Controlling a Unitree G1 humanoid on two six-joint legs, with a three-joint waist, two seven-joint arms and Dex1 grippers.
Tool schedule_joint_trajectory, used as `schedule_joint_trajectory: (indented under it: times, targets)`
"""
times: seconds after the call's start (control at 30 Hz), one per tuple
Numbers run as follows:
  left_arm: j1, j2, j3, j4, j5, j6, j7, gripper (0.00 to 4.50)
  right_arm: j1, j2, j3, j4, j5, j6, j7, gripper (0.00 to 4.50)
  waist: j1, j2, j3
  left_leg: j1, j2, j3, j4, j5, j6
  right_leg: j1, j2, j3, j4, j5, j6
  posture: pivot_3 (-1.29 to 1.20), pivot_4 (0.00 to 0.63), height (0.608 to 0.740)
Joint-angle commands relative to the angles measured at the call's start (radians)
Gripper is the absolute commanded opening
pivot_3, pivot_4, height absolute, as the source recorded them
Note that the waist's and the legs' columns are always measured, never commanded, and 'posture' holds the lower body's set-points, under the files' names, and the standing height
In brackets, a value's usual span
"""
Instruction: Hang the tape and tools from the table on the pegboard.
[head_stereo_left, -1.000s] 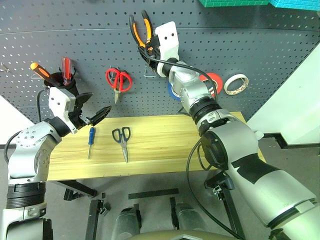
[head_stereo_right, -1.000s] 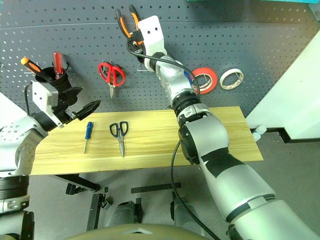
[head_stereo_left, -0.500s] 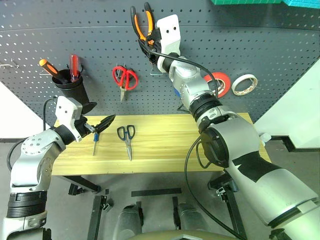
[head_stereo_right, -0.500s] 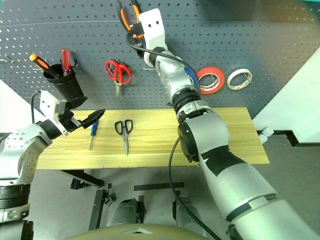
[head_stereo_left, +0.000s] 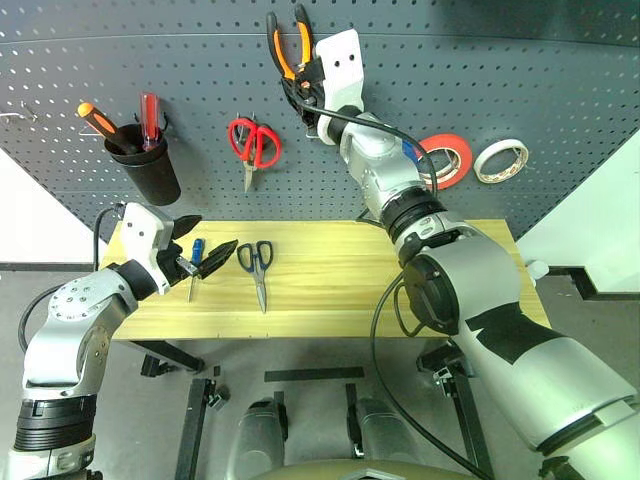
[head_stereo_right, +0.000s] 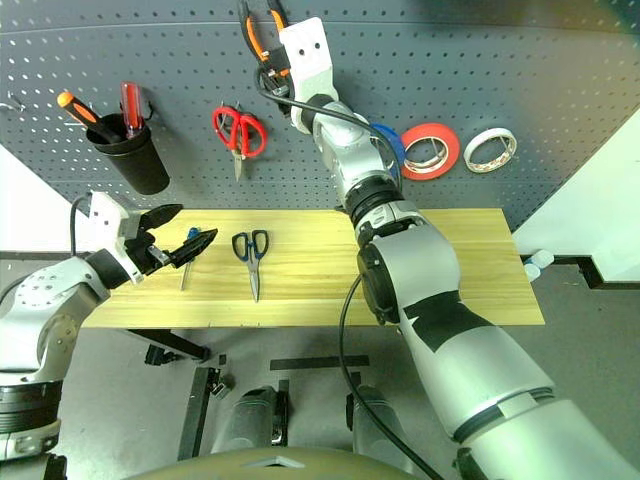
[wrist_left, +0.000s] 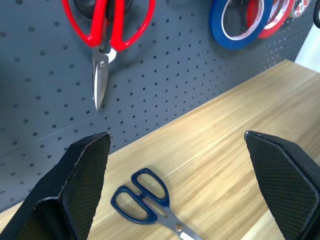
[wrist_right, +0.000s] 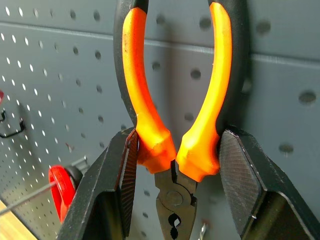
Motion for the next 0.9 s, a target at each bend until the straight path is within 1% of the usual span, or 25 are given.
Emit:
schedule_joint_trajectory:
  times: [0.03, 0.37, 0.53, 0.57, 0.6, 0.7, 0.77, 0.8, 0.9]
  targets:
    - [-0.004, 0.012, 0.011, -0.030, -0.012, -0.004, -0.008, 4.50, 0.015, -0.053, -0.024, -0.007, -0.003, -0.002, -0.045, 2.06, 0.000, 0.001, 0.002, 0.000, 0.000, -0.002, 0.000, 0.000, 0.000, 0.001, 0.000, -0.001, 0.000, 0.000, 0.000, 0.22, 0.241, 0.740]
    - [-0.012, 0.007, -0.002, -0.020, -0.001, -0.007, -0.018, 4.50, 0.026, -0.094, -0.045, 0.000, -0.011, 0.014, -0.077, 2.06, -0.001, 0.002, 0.021, 0.000, 0.000, -0.009, 0.000, 0.000, 0.000, 0.003, -0.001, -0.003, 0.000, 0.000, 0.000, 0.21, 0.241, 0.740]
    - [-0.029, 0.002, -0.012, 0.002, 0.013, -0.021, -0.018, 4.50, 0.048, -0.100, -0.050, -0.005, -0.005, 0.039, -0.080, 2.06, -0.001, 0.002, 0.022, 0.001, -0.001, -0.010, 0.000, 0.001, 0.001, 0.004, -0.002, -0.004, 0.000, 0.000, 0.000, 0.20, 0.238, 0.740]
    - [-0.030, 0.002, -0.015, 0.006, 0.015, -0.023, -0.019, 4.50, 0.048, -0.101, -0.051, -0.008, -0.003, 0.040, -0.080, 2.72, -0.001, 0.002, 0.022, 0.001, -0.001, -0.010, 0.000, 0.001, 0.001, 0.004, -0.002, -0.004, 0.000, 0.000, 0.000, 0.20, 0.237, 0.740]
    - [-0.034, 0.002, -0.018, 0.011, 0.017, -0.026, -0.020, 4.50, 0.047, -0.101, -0.052, -0.010, -0.001, 0.041, -0.079, 2.90, -0.002, 0.002, 0.023, 0.001, -0.001, -0.010, 0.000, 0.001, 0.001, 0.004, -0.002, -0.004, -0.001, 0.000, 0.000, 0.19, 0.236, 0.740]
    - [-0.044, -0.001, -0.026, 0.023, 0.020, -0.031, -0.021, 4.50, 0.040, -0.102, -0.056, -0.019, 0.006, 0.043, -0.072, 3.69, -0.002, 0.002, 0.026, 0.001, -0.001, -0.010, 0.000, 0.001, 0.001, 0.004, -0.002, -0.004, -0.001, 0.000, 0.000, 0.19, 0.230, 0.740]
    - [-0.051, -0.005, -0.031, 0.029, 0.023, -0.034, -0.021, 4.50, 0.033, -0.107, -0.062, -0.027, 0.015, 0.045, -0.065, 4.31, -0.001, 0.002, 0.027, 0.001, -0.001, -0.011, 0.000, 0.002, 0.002, 0.004, -0.002, -0.005, -0.001, 0.000, -0.001, 0.18, 0.227, 0.740]
    - [-0.054, -0.007, -0.033, 0.030, 0.024, -0.035, -0.021, 4.50, 0.030, -0.110, -0.066, -0.034, 0.021, 0.044, -0.058, 4.49, -0.001, 0.002, 0.027, 0.001, -0.001, -0.012, 0.000, 0.003, 0.002, 0.004, -0.003, -0.005, -0.001, 0.001, -0.001, 0.18, 0.226, 0.740]
    - [-0.061, -0.012, -0.035, 0.039, 0.028, -0.040, -0.023, 4.50, 0.019, -0.123, -0.076, -0.065, 0.041, 0.044, -0.027, 4.49, 0.000, 0.001, 0.028, 0.000, -0.002, -0.012, 0.000, 0.004, 0.002, 0.005, -0.005, -0.006, -0.001, 0.001, -0.001, 0.18, 0.214, 0.740]
